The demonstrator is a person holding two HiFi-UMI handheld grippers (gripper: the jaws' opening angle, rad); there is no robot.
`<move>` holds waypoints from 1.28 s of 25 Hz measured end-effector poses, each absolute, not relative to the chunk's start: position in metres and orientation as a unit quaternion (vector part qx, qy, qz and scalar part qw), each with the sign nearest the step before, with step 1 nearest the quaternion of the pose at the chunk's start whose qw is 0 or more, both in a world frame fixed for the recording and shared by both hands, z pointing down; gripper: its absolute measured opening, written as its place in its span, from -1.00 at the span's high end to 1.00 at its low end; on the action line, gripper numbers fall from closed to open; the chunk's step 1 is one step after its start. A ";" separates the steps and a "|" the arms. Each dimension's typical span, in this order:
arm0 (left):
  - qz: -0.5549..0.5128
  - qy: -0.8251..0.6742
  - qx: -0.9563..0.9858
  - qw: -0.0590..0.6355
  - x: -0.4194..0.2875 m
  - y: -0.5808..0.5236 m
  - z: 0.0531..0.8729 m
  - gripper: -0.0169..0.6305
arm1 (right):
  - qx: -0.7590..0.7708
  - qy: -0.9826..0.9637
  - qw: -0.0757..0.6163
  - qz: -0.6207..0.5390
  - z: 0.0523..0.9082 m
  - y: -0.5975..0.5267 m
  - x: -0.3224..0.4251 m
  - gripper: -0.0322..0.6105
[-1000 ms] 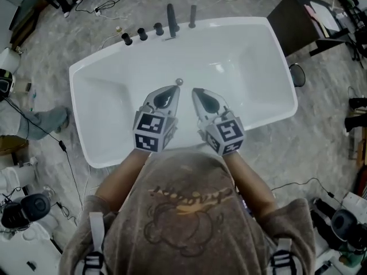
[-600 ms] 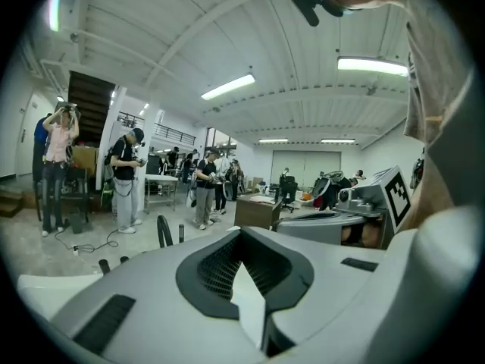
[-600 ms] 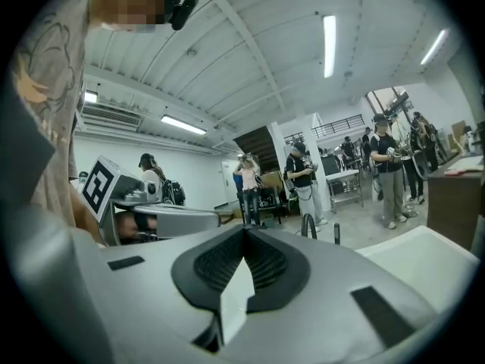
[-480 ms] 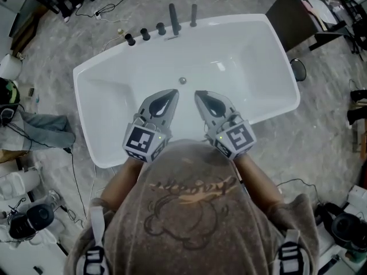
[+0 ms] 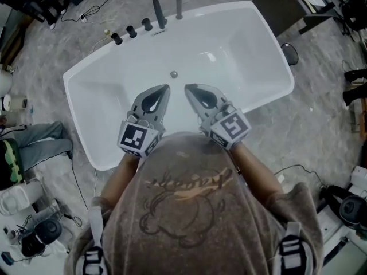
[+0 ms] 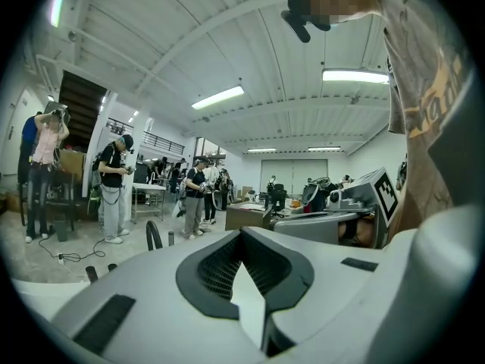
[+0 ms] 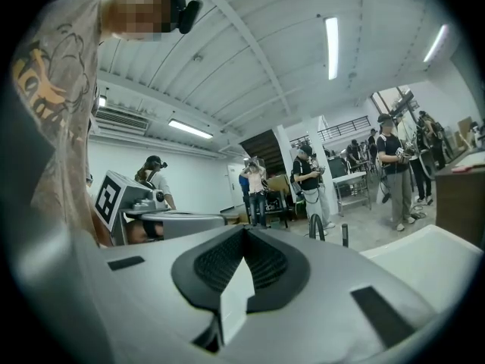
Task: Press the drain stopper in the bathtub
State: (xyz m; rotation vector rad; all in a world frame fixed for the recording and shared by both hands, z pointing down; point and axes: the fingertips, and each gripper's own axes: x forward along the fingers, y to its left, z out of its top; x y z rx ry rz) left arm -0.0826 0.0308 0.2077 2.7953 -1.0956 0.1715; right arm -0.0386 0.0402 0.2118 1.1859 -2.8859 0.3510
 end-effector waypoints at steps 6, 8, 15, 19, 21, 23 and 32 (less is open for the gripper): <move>0.054 -0.356 0.930 0.068 -0.079 0.032 0.212 0.94 | 0.376 -0.920 0.003 0.114 0.217 0.039 -0.040 0.90; 0.054 -0.357 0.930 0.070 -0.080 0.032 0.211 0.94 | 0.375 -0.920 0.006 0.114 0.218 0.039 -0.041 0.90; 0.050 -0.353 0.931 0.074 -0.085 0.035 0.216 0.94 | 0.362 -0.925 0.007 0.110 0.218 0.043 -0.055 0.90; 0.048 -0.356 0.930 0.075 -0.082 0.032 0.213 0.94 | 0.348 -0.931 0.016 0.108 0.217 0.044 -0.058 0.90; 0.045 -0.356 0.930 0.078 -0.081 0.032 0.212 0.94 | 0.345 -0.932 0.017 0.106 0.215 0.043 -0.058 0.90; 0.048 -0.356 0.930 0.079 -0.081 0.033 0.213 0.94 | 0.347 -0.932 0.017 0.107 0.215 0.043 -0.058 0.90; 0.054 -0.352 0.931 0.077 -0.076 0.036 0.222 0.94 | 0.353 -0.929 0.024 0.109 0.220 0.043 -0.050 0.90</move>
